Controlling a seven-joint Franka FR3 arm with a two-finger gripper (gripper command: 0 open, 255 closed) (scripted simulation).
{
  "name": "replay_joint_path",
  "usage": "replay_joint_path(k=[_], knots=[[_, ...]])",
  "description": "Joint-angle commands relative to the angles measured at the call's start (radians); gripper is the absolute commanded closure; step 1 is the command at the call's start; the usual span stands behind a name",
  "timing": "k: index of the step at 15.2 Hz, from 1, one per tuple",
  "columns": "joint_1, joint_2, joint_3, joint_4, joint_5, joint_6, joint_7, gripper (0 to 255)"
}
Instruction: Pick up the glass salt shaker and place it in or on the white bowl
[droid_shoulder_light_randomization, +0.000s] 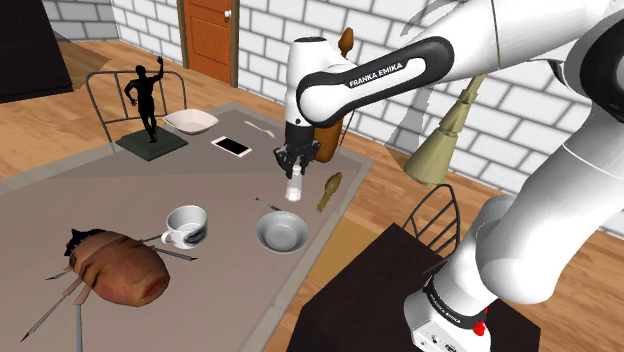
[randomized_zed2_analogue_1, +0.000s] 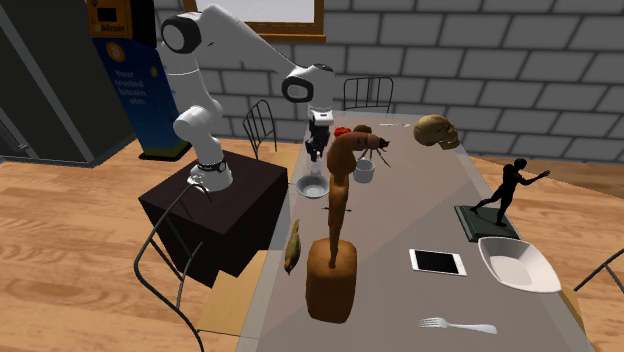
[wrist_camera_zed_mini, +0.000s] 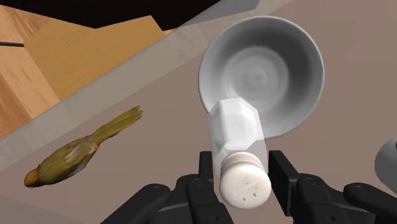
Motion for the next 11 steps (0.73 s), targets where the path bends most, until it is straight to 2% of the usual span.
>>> replay_joint_path(k=[1, 3, 11], knots=[[0.022, -0.027, 0.024, -0.018, 0.006, -0.012, 0.044, 255], [0.047, -0.059, 0.053, -0.045, 0.015, -0.020, 0.092, 255], [0.046, 0.001, 0.054, -0.095, 0.004, 0.090, 0.104, 255]])
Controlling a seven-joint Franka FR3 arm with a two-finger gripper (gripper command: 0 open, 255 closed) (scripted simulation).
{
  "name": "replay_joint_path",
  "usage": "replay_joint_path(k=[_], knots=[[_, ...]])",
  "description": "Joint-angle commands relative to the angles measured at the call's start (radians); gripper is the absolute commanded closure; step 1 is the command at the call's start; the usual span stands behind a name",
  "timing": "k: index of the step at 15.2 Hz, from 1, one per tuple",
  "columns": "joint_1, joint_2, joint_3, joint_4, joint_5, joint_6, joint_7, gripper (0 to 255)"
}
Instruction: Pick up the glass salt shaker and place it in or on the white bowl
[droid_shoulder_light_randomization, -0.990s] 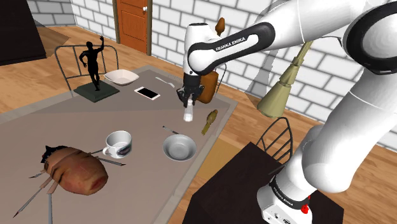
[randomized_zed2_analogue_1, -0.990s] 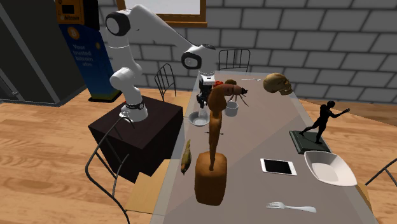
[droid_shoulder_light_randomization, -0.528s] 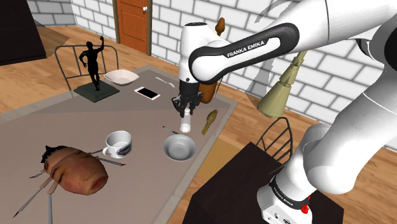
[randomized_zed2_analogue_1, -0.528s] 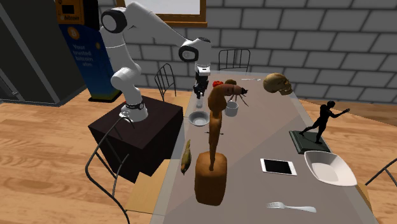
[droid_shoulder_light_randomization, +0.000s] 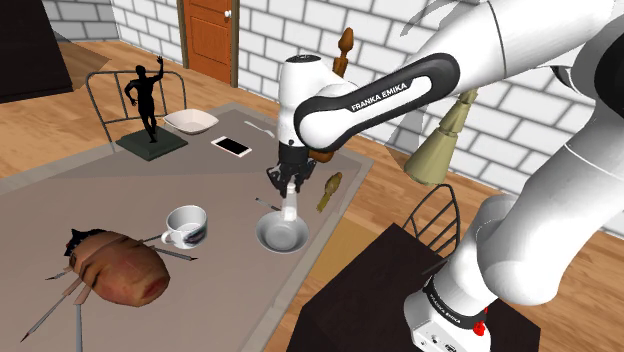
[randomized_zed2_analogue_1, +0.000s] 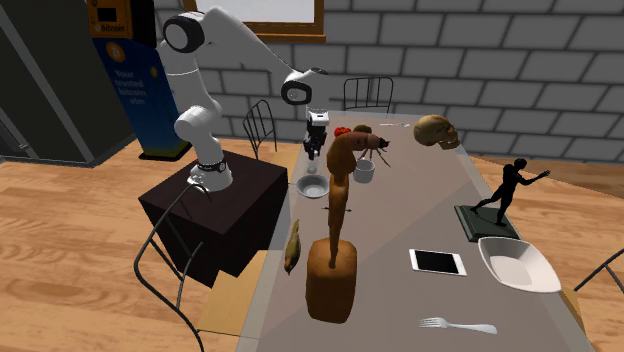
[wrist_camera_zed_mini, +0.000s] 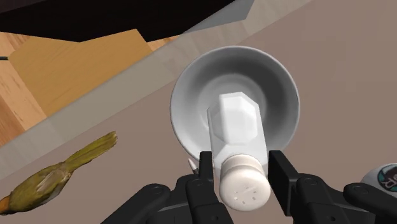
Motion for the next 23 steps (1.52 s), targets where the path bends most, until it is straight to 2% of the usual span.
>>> replay_joint_path(k=[1, 12, 20, 21, 23], knots=[[0.000, 0.021, 0.001, -0.012, -0.004, 0.034, 0.005, 255], [-0.001, 0.134, -0.001, -0.057, -0.029, 0.191, 0.030, 255], [-0.001, 0.134, -0.001, -0.057, -0.029, 0.191, 0.030, 255], [-0.001, 0.134, -0.001, -0.057, -0.029, 0.191, 0.030, 0], [-0.001, 0.134, -0.001, -0.057, -0.029, 0.191, 0.030, 0]])
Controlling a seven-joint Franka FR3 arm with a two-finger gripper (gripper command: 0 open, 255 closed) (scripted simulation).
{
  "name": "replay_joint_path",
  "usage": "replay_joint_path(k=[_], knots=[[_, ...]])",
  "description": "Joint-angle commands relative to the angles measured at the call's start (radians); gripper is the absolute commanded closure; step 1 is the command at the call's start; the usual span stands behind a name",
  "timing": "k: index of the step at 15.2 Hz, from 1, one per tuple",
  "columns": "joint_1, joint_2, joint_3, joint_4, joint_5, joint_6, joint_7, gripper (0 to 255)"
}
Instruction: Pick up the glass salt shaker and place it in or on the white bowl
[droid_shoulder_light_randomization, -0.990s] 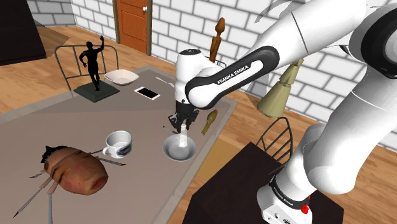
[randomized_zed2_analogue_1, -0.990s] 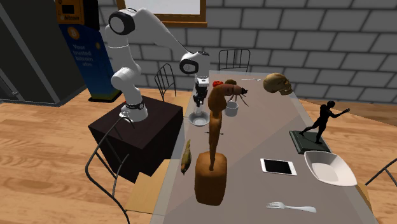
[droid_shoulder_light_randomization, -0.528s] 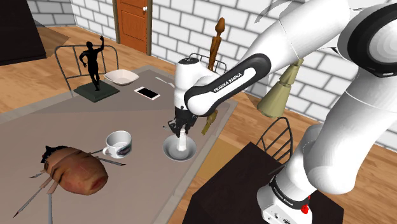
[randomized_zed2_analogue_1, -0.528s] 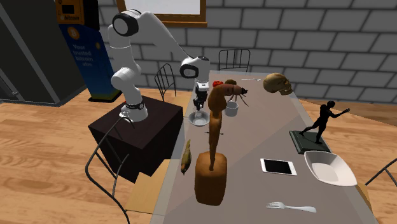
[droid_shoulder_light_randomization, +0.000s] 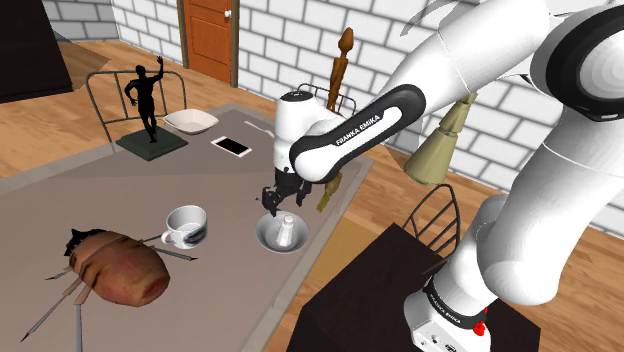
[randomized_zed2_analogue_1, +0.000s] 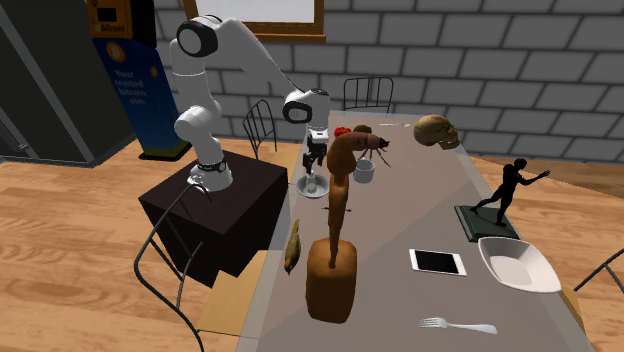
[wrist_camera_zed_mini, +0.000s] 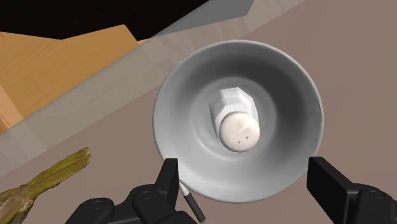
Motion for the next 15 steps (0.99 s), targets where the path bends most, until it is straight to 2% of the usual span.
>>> replay_joint_path(k=[1, 3, 7, 15], knots=[[0.000, 0.000, 0.000, 0.000, 0.000, 0.000, 0.000, 0], [0.000, 0.000, 0.000, 0.000, 0.000, 0.000, 0.000, 0], [0.004, -0.089, 0.005, 0.043, 0.022, -0.131, -0.015, 0], [0.004, -0.089, 0.005, 0.043, 0.022, -0.131, -0.015, 0]])
